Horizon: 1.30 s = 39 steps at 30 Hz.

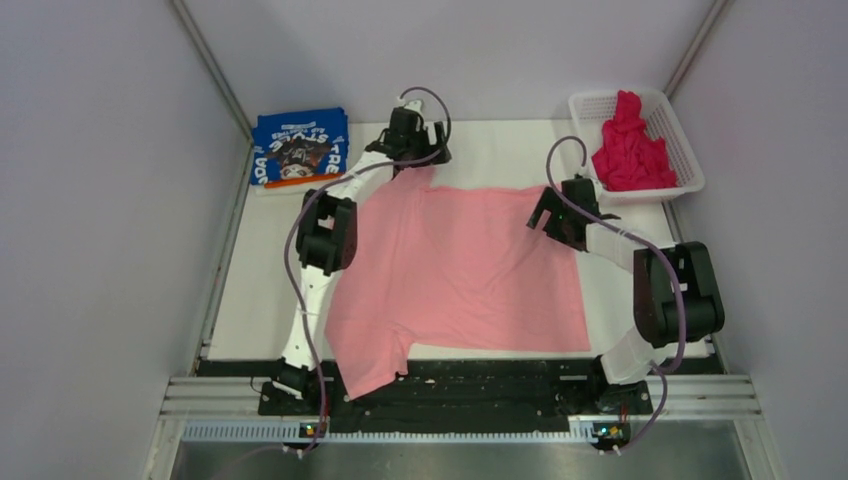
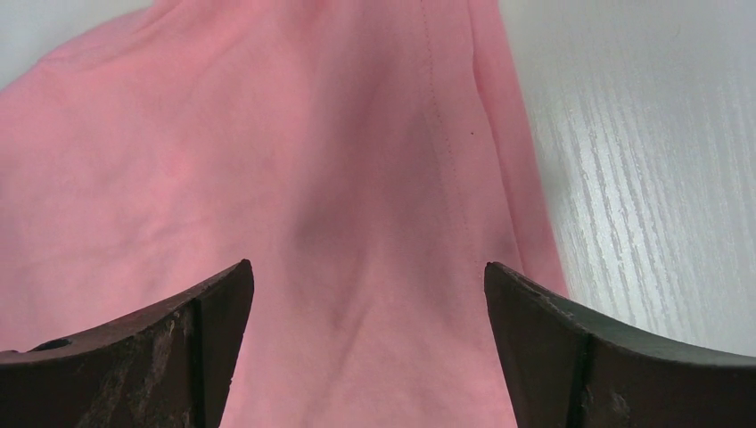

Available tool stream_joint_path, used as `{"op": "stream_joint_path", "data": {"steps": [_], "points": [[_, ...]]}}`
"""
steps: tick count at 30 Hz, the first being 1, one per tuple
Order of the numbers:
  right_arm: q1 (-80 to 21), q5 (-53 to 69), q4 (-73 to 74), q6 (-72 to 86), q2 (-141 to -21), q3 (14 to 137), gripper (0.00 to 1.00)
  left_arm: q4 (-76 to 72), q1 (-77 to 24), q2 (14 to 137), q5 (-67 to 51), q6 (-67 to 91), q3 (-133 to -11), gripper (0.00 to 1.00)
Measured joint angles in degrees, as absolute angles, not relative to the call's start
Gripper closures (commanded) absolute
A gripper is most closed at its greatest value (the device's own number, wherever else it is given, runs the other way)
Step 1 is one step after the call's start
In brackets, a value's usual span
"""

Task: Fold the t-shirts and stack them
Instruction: Flatten out the tshirt

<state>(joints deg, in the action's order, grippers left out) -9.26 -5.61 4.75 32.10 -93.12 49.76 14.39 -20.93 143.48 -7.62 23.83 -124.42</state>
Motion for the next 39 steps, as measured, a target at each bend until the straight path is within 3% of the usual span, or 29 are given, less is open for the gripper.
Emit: {"op": "stream_joint_path", "data": {"steps": [15,23,39], "points": [[-9.54,-5.23,9.67,32.14,-85.14,49.95,0.01,14.63,-20.14,105.60,9.32,25.69,-89.45,0.01],[-10.26,-4.75,10.85,31.90,-90.26,53.47,0.01,18.87,-19.42,111.87,10.35,30.11,-86.39,0.01],[-9.93,-6.70,10.04,30.83,-104.84,63.96,0.01,23.83,-15.99,127.37,7.18,40.58,-99.46,0.01]]}}
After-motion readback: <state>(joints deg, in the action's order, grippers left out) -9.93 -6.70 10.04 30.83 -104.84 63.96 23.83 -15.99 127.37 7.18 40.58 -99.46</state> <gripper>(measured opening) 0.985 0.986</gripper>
